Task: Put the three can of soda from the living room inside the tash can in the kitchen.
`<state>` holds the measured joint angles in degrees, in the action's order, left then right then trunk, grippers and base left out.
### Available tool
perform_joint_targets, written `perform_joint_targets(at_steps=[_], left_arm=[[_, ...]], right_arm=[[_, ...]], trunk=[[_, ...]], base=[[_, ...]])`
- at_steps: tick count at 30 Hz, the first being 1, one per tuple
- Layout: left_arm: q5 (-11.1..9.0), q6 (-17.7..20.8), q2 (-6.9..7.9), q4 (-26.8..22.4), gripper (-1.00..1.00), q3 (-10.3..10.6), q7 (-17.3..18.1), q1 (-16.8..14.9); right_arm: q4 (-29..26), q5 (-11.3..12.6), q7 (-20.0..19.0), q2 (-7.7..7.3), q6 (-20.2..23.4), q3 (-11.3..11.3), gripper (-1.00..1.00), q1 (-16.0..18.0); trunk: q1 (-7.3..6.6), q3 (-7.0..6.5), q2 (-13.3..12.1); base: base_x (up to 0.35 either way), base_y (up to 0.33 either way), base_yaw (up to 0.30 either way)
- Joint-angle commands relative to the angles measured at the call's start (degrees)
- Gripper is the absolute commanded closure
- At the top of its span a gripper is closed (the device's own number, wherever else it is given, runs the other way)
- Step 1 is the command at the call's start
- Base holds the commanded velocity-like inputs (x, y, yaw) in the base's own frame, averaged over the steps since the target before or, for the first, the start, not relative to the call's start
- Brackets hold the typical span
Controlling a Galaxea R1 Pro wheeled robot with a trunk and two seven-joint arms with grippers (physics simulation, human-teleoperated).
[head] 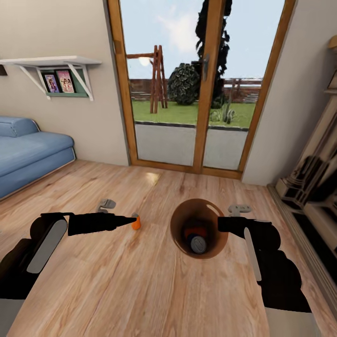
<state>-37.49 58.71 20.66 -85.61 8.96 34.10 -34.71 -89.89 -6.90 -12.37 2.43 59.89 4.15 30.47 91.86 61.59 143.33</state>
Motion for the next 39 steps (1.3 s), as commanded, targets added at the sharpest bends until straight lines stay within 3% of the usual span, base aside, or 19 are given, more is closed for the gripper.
perform_joint_targets(at_steps=[1, 39], left_arm=[[0.0, 0.0, 0.00, 0.0, -1.00, 0.0, 0.0, 0.0], [0.0, 0.0, -0.01, 0.0, -1.00, 0.0, -0.1, 0.0]], right_arm=[[0.0, 1.4, -0.4, 0.02, 0.1, 0.0, 1.00, 0.0], [0.0, 1.4, -0.4, -0.06, 0.1, -0.1, 1.00, 0.0]], trunk=[[-0.01, -0.01, 0.0], [-0.01, -0.01, 0.0]], base=[[0.336, 0.000, 0.000], [0.334, 0.000, 0.000]])
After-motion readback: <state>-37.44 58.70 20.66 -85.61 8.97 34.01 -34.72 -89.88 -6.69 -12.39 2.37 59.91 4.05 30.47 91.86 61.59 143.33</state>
